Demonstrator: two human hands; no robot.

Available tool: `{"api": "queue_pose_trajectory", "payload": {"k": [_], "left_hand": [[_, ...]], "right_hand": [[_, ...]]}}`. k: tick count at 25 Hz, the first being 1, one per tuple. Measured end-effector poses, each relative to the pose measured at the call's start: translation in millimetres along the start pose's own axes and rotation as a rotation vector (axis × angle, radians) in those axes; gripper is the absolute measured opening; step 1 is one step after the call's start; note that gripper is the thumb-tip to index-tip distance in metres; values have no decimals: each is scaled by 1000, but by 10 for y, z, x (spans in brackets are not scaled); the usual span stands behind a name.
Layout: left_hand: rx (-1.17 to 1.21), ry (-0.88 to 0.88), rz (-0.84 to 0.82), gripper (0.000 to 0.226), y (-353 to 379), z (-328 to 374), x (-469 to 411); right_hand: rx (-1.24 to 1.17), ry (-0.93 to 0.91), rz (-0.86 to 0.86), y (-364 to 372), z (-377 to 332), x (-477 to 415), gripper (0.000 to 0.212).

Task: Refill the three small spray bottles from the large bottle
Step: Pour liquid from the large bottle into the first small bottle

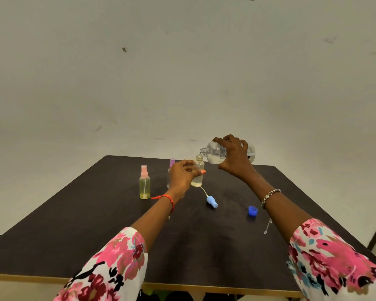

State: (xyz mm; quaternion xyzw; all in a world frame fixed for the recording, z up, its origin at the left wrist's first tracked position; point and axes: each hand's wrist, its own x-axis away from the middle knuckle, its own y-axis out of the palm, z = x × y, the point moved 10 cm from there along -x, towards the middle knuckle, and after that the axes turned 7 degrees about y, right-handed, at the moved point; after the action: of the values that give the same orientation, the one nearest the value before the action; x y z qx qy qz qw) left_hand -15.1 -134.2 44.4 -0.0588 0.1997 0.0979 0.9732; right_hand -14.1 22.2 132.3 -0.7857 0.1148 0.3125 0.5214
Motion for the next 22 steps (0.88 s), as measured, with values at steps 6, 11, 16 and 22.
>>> {"api": "queue_pose_trajectory", "payload": {"k": [6, 11, 16, 22], "left_hand": [[-16, 8, -4, 50, -1, 5, 15], [-3, 0, -7, 50, 2, 7, 20], [-1, 1, -8, 50, -3, 10, 20], [-11, 2, -6, 51, -9, 3, 19]], "right_hand": [[-1, 0, -1, 2, 5, 16, 68], [3, -5, 7, -20, -6, 17, 68], [16, -7, 9, -19, -12, 6, 69], [14, -6, 4, -5, -12, 6, 70]]}}
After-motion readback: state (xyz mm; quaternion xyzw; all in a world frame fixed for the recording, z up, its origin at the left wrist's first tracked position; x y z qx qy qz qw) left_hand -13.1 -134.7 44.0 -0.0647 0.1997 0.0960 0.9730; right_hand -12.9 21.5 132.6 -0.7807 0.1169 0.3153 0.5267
